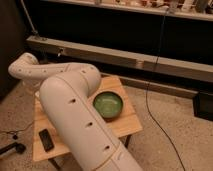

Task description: Place the white sponge in the ceramic cup

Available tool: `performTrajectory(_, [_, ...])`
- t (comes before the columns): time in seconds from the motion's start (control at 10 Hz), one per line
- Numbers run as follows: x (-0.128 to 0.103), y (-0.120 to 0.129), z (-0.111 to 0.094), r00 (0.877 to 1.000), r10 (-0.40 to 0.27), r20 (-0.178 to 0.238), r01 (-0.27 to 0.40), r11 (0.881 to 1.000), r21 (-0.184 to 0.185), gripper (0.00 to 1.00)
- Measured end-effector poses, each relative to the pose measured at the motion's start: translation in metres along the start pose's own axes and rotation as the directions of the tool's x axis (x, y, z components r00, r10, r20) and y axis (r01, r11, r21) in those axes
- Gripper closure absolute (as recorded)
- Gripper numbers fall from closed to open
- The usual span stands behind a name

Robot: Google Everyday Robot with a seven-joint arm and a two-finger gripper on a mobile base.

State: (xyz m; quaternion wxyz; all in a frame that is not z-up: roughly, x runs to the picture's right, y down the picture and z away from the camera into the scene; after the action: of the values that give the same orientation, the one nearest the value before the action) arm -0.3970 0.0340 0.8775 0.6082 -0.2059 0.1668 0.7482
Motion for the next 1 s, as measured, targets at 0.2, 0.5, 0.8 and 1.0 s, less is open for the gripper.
performTrajectory(0.2, [-0.0002,-0.0004,0.0002,1.000,0.000,0.000,0.000,1.000,0.000,0.35])
performTrajectory(0.5, [0.0003,0.0005,0.0002,1.000,0.000,0.000,0.000,1.000,0.000,0.35])
performTrajectory(0.8, [0.0030,0.0040,0.0017,1.000,-0.013,-0.008,0.013,1.000,0.000,0.35])
performTrajectory(1.0, [0.0058,0.0049,0.0023,1.000,-0.014,-0.016,0.014,1.000,0.000,0.35])
